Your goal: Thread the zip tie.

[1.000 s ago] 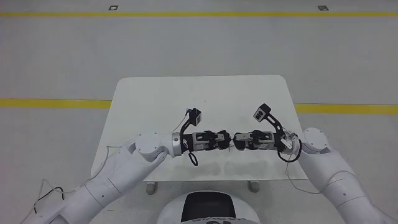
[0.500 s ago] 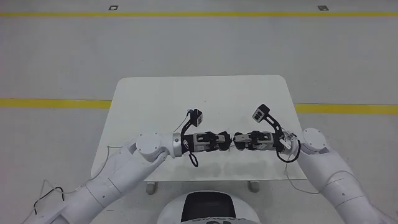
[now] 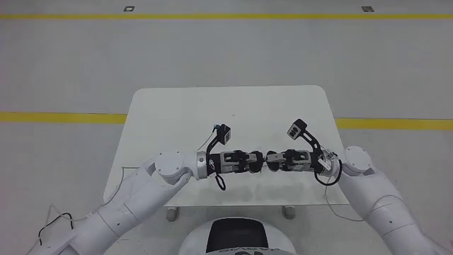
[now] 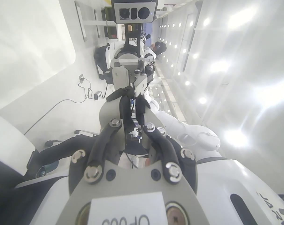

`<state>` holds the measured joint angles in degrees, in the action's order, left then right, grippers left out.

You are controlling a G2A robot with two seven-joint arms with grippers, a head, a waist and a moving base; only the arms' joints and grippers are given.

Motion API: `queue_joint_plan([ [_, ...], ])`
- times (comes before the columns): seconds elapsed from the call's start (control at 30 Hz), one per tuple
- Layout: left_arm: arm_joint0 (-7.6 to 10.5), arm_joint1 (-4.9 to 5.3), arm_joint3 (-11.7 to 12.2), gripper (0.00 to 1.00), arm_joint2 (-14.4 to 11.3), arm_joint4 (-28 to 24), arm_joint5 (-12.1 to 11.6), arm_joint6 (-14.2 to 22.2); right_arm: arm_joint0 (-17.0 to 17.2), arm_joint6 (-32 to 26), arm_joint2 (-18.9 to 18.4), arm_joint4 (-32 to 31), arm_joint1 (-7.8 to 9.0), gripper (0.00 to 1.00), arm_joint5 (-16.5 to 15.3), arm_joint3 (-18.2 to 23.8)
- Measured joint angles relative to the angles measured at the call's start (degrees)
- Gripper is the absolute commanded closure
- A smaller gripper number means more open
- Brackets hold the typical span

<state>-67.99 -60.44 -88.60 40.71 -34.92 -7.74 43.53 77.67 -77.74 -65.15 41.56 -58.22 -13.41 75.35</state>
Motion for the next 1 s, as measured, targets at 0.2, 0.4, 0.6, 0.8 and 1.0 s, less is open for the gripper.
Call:
queue_joint_plan([
  [0.2, -0.10, -0.11, 0.01, 0.94, 0.14, 0.14, 0.07, 0.16, 0.08, 0.03, -0.02, -0.27, -0.03, 1.00, 0.10, 0.22],
  [0.4, -0.16, -0.23, 0.05, 1.00, 0.27, 0.27, 0.10, 0.27, 0.04, 0.34, 0.14, -0.62, -0.12, 1.00, 0.13, 0.13],
  [0.6, -0.27, -0.35, 0.09, 0.97, 0.40, 0.39, 0.29, 0.17, -0.32, 0.41, 0.59, -0.65, -0.32, 1.00, 0.12, 0.10],
  [0.8, -0.39, -0.42, 0.09, 0.97, 0.60, 0.54, 0.42, 0.22, -0.28, 0.24, 0.45, -0.64, -0.35, 1.00, -0.10, 0.29],
  [1.0, -0.43, -0.53, 0.14, 0.94, 0.68, 0.63, 0.53, 0.40, -0.07, 0.21, 0.21, -0.69, -0.32, 1.00, -0.09, 0.39],
])
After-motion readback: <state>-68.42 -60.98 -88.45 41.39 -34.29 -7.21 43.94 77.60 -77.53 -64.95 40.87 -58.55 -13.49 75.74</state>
